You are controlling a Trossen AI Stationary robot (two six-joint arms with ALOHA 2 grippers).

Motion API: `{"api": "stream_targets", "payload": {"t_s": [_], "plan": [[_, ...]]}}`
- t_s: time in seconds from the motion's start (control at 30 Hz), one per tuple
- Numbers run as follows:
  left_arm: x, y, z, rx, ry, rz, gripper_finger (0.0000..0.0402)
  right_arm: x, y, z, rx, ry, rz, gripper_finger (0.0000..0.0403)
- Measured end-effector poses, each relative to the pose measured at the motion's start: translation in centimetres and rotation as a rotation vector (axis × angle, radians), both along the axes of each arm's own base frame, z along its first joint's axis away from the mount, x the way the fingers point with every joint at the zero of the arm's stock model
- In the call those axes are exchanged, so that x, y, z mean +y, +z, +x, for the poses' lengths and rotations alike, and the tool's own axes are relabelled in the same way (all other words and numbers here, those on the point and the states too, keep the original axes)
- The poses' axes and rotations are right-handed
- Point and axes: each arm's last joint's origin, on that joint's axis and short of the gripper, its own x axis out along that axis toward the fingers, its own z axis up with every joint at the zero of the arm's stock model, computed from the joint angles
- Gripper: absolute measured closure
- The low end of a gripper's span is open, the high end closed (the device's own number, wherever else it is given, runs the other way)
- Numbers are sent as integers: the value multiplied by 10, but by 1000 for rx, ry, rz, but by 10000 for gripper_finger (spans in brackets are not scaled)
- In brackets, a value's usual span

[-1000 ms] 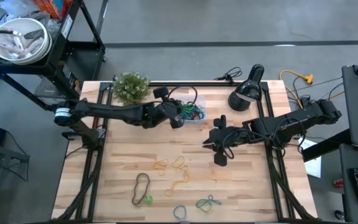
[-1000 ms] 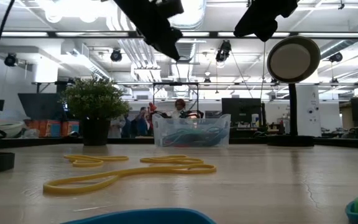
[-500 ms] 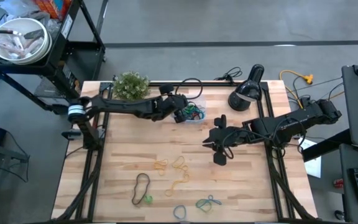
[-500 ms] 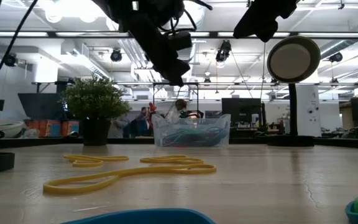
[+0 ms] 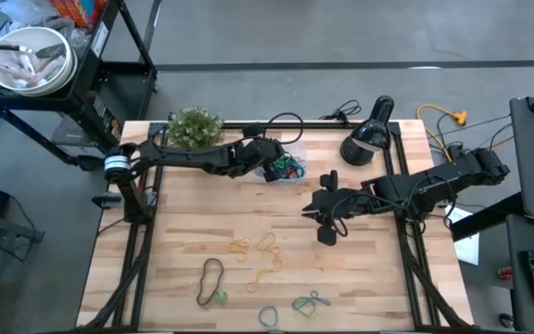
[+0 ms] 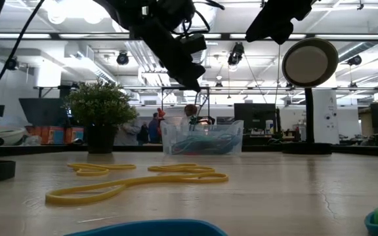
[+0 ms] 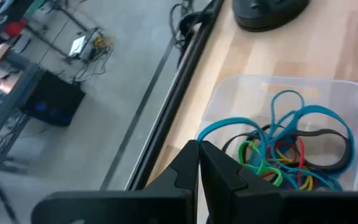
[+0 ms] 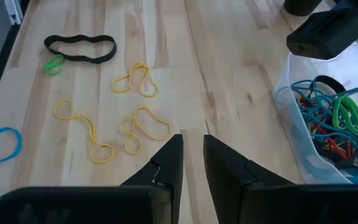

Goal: Pick and place rubber bands into bin
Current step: Put the blue rubberband into the transparent bin, then put the black rubberband into the transparent bin

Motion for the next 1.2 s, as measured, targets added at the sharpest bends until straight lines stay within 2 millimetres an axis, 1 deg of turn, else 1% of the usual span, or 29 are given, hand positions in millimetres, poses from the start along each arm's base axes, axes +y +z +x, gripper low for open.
{"api": "stream_targets", "payload": {"t_s": [0.17, 0.47, 0.6, 0.67, 0.8, 0.9, 0.97, 1.07, 1.2], "plan": [[1, -2, 1, 20, -33, 0, 394, 0, 0, 0, 0, 1, -4, 344], [3, -4, 1, 24, -39, -9, 328, -1, 0, 0, -3, -16, -21, 344], [3, -4, 0, 28, -39, -10, 313, -1, 0, 0, -3, -18, -19, 344], [-1, -2, -1, 38, -47, -13, 311, -1, 0, 0, -3, -17, -19, 344], [-17, 9, -11, 87, -91, -28, 310, -1, -2, -1, 8, -4, -27, 344], [-35, 23, -24, 111, -161, -56, 310, -1, -7, -2, 24, 16, -45, 344], [-50, 35, -36, 116, -217, -97, 310, -1, -11, -3, 36, 26, -51, 344], [-70, 51, -56, 120, -282, -166, 310, 0, -18, -5, 66, 87, -30, 344], [-95, 65, -83, 141, -313, -232, 310, 2, -25, -7, 99, 160, 6, 344]]}}
